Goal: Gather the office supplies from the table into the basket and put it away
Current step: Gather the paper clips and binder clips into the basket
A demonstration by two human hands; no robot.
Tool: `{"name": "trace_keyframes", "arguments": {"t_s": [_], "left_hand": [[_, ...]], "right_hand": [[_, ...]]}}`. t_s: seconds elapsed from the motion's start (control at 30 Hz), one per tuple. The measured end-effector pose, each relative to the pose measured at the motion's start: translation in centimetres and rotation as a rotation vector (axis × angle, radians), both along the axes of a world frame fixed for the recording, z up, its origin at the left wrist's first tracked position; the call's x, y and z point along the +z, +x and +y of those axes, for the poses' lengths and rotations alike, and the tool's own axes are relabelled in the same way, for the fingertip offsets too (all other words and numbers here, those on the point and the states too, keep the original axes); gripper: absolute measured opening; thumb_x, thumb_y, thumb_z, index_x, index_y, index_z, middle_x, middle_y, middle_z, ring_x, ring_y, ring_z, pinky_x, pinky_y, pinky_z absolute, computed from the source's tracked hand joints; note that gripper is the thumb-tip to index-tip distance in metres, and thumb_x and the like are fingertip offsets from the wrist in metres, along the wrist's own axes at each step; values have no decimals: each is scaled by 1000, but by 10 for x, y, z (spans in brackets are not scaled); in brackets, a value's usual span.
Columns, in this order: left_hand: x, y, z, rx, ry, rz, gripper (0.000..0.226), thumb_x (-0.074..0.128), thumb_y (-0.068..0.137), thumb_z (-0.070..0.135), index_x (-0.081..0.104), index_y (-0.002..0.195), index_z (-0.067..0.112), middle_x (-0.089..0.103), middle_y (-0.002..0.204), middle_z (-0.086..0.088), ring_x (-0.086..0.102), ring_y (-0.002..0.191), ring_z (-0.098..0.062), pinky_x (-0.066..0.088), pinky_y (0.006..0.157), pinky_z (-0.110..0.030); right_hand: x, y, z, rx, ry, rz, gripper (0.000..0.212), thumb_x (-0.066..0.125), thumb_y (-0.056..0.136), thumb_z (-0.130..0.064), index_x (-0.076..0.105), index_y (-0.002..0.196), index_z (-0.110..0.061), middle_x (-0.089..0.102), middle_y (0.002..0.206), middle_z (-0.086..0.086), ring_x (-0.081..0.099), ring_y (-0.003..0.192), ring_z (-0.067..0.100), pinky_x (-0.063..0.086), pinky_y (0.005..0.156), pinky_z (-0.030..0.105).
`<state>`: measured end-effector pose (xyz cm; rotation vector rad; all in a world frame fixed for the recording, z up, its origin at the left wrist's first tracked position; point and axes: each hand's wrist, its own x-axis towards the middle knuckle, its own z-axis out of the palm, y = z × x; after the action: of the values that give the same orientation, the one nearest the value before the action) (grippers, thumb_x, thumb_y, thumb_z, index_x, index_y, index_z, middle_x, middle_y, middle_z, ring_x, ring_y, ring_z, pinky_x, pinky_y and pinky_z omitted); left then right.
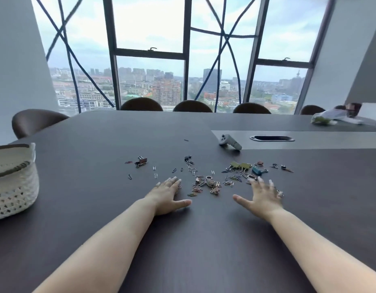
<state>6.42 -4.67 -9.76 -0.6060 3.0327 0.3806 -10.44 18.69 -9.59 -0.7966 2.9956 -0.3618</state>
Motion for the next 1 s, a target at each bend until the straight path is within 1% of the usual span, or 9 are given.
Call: {"name": "trace_keyframes", "arguments": {"t_s": [0.13,0.23,0.4,0.53,0.63,0.77,0.87,0.93,1.0], "left_hand": [[-2,-28,7,-6,-23,-16,90,40,80,71,-1,147,27,-10,157,2,-14,144,-15,-6,118,-40],[-3,-51,8,21,-38,-13,89,37,80,72,-1,147,29,-11,157,2,-16,143,-18,-6,117,-42],[-7,-91,-1,0,-33,63,78,38,85,65,8,147,29,0,158,3,-5,145,-16,1,119,-40],[-7,-111,-10,88,-53,77,87,39,78,73,0,146,35,-8,157,5,-14,144,-19,-3,112,-57],[-5,-122,-17,177,-44,21,98,38,68,82,-6,145,39,-13,156,5,-19,142,-23,-3,107,-66],[-6,-130,-24,130,-42,-28,93,37,69,82,4,145,40,-1,157,10,-8,145,-19,0,109,-64],[-7,-131,-25,80,-5,43,79,43,76,73,24,142,36,13,155,11,4,145,-15,2,112,-58],[-8,-129,-26,35,9,152,65,48,80,65,39,135,31,30,148,8,21,140,-16,13,115,-49],[-7,-126,-26,-17,11,246,50,52,83,57,51,126,30,42,137,5,34,131,-19,26,111,-36]], "right_hand": [[-3,-20,4,-86,130,-109,115,33,59,-91,-10,147,-30,-11,158,3,-13,143,36,1,112,60],[-4,-36,-10,-76,114,-119,116,31,60,-91,-11,146,-28,-11,158,5,-11,144,36,0,113,57],[-5,-71,-34,43,41,-93,115,37,64,-87,-12,147,-24,-15,157,7,-14,144,29,-1,118,47],[-3,-100,-53,-51,6,-41,123,42,56,-90,-12,147,-27,-18,156,6,-19,142,34,-4,114,56],[-2,-121,-66,-132,4,-61,123,41,50,-93,-4,147,-33,-10,158,5,-10,143,37,4,113,62],[-8,-139,-77,-27,18,-61,105,41,56,-90,21,143,-36,17,156,-1,8,144,31,9,112,57],[-10,-139,-76,84,-93,-5,75,50,68,-76,47,126,-29,45,138,2,35,131,27,28,109,41],[-10,-133,-73,124,-159,-12,59,55,76,-64,53,121,-26,49,130,4,39,126,26,34,104,37],[-10,-125,-70,148,-189,-4,48,56,80,-56,56,118,-27,50,126,4,39,125,26,35,103,36]]}}
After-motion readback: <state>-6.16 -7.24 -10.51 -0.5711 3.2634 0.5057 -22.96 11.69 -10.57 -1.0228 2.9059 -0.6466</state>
